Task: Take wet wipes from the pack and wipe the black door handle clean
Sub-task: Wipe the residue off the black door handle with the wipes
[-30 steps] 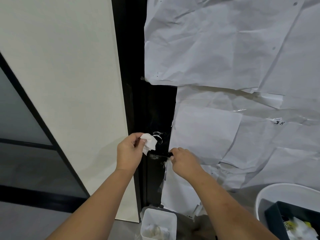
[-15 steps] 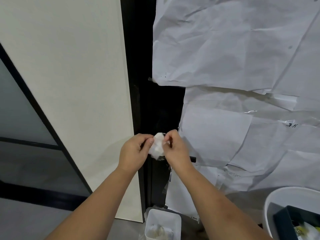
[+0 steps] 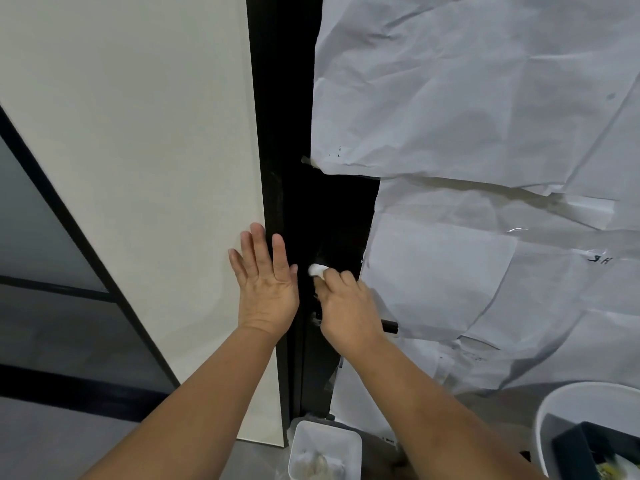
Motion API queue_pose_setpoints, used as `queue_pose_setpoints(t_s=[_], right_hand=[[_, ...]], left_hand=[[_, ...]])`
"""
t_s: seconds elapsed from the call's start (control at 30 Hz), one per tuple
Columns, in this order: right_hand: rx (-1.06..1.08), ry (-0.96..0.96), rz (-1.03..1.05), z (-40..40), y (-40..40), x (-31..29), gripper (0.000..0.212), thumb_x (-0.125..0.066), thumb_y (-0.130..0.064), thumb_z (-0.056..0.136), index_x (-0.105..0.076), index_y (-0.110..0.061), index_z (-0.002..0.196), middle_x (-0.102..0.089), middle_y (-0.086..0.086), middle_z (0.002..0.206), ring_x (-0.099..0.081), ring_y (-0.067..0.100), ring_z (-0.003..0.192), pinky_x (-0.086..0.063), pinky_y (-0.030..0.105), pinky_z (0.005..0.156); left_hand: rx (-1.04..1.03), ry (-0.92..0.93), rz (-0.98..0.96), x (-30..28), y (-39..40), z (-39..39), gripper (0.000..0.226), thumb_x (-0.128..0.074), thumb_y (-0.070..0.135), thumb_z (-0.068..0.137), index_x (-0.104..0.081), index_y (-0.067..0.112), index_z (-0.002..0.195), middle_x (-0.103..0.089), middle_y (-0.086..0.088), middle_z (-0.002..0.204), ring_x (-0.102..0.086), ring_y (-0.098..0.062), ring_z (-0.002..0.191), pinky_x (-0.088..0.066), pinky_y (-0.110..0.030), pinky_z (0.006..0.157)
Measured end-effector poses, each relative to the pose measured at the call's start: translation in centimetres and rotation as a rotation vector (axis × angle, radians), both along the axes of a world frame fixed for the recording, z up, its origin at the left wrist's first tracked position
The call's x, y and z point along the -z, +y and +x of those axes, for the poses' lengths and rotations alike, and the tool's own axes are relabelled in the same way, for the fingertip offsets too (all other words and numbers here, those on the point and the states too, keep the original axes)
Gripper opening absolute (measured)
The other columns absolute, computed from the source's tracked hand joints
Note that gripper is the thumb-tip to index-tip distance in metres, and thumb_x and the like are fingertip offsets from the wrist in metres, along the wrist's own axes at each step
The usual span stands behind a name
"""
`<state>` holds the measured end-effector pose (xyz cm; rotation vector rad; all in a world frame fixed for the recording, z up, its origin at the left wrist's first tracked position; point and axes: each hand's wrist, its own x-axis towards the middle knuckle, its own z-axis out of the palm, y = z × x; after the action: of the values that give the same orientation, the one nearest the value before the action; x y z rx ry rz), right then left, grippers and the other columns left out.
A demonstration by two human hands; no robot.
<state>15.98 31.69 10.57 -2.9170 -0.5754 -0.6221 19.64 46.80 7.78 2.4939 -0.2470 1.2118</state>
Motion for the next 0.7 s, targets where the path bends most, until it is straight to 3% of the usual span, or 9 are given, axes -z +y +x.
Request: queue_pose_setpoints(t_s=[0.1,0.3,0.4,0.57,0.7], right_hand=[[-0.035,0.044,-0.015,0.6,0.4,-0.1,0.036,-0.054,-0.013,0.081,-0.059,-0.014,0.116,-0.051,-0.001,0.112,-0.045,0.019,0.089,-0.032,0.03,0.07],[0.103,0.035,0.102,-0.1,-1.2,0.7,0.036,-0.057,-0.005,0.077,-0.064,-0.007,0.113,-0.055,0.003,0.097,-0.05,0.02,0.08,-0.034,0.027,0.069],[0.078,0.061,0.123,-0.5,-0.7,0.6,0.033,-0.052,-0.008,0.082,-0.062,-0.007,0.113,-0.055,0.002,0.103,-0.048,0.019,0.083,-0.037,0.028,0.072],[0.036,0.147,0.137,0.4,0.2,1.1,0.038,-0.043,-0.019,0.088,-0.047,-0.02,0.126,-0.049,-0.005,0.116,-0.041,0.011,0.096,-0.026,0.018,0.079],[0.082,0.14,0.207,-0.5,-1.2,1.5,0.04,-0.047,-0.013,0.09,-0.053,-0.009,0.13,-0.052,0.004,0.116,-0.05,0.018,0.092,-0.044,0.025,0.077]], left_hand=[[0.017,0.02,0.006,0.1,0.1,0.0,0.09,-0.046,0.021,0.099,0.028,0.018,0.149,0.034,-0.012,0.156,0.024,-0.037,0.146,0.008,-0.063,0.116],[0.053,0.07,0.017,-0.3,0.4,-0.2,0.089,-0.044,0.022,0.099,0.03,0.019,0.149,0.036,-0.014,0.154,0.026,-0.039,0.144,0.009,-0.064,0.114],[0.063,0.082,0.013,-0.3,0.4,-0.3,0.089,-0.044,0.022,0.099,0.03,0.019,0.148,0.037,-0.014,0.154,0.027,-0.039,0.144,0.01,-0.064,0.114],[0.065,0.079,0.005,-0.5,0.4,-0.5,0.089,-0.044,0.022,0.099,0.03,0.02,0.148,0.038,-0.013,0.154,0.028,-0.038,0.144,0.012,-0.062,0.114],[0.075,0.097,0.0,-0.4,0.3,-0.5,0.085,-0.04,0.022,0.1,0.029,0.019,0.149,0.036,-0.015,0.154,0.024,-0.041,0.144,0.007,-0.066,0.114]])
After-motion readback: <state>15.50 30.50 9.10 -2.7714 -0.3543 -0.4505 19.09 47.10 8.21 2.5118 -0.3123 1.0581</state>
